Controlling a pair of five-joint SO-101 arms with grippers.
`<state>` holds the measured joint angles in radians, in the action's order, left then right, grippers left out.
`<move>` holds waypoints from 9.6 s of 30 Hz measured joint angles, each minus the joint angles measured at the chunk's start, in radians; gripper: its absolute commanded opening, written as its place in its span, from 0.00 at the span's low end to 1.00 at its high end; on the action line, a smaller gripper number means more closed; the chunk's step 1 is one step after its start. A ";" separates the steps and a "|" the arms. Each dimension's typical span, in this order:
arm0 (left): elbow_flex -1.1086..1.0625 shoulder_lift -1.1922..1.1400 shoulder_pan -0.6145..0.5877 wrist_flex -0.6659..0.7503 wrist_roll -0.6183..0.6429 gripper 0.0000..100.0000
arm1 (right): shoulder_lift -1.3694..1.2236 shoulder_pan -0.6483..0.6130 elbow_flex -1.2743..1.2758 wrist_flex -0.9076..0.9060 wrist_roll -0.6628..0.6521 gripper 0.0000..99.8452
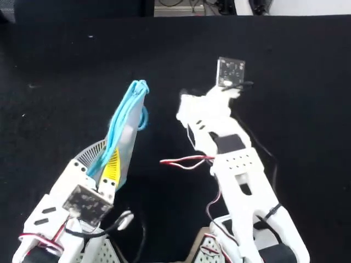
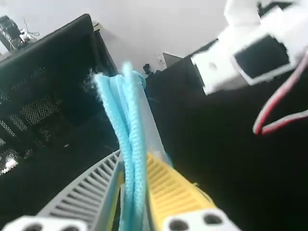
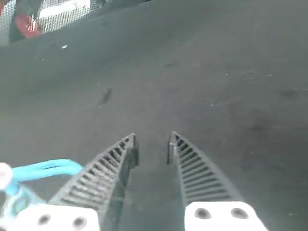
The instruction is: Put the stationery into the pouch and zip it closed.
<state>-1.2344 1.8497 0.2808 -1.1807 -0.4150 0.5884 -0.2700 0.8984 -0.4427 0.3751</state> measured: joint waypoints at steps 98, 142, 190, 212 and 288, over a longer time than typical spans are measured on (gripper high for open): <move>0.292 -0.014 -0.032 0.081 0.123 0.03 | -0.094 -0.425 -0.611 -0.483 -0.292 0.12; 0.534 -0.011 0.143 -0.414 -0.018 0.03 | 0.176 -0.376 -0.562 -0.924 -0.783 0.20; 0.537 -0.009 0.140 -0.476 -0.020 0.03 | 0.385 -0.450 -0.433 -0.664 -0.605 0.04; 0.537 -0.009 0.141 -0.476 -0.020 0.03 | -0.135 -0.446 -0.950 -0.913 -0.235 0.13; 0.535 -0.009 0.143 -0.485 -0.021 0.03 | -0.213 -0.446 -1.246 -1.289 -0.315 0.13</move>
<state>-0.6989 1.8405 0.4235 -1.6655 -0.4365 0.3751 -0.7165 -0.3475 -1.7315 0.0606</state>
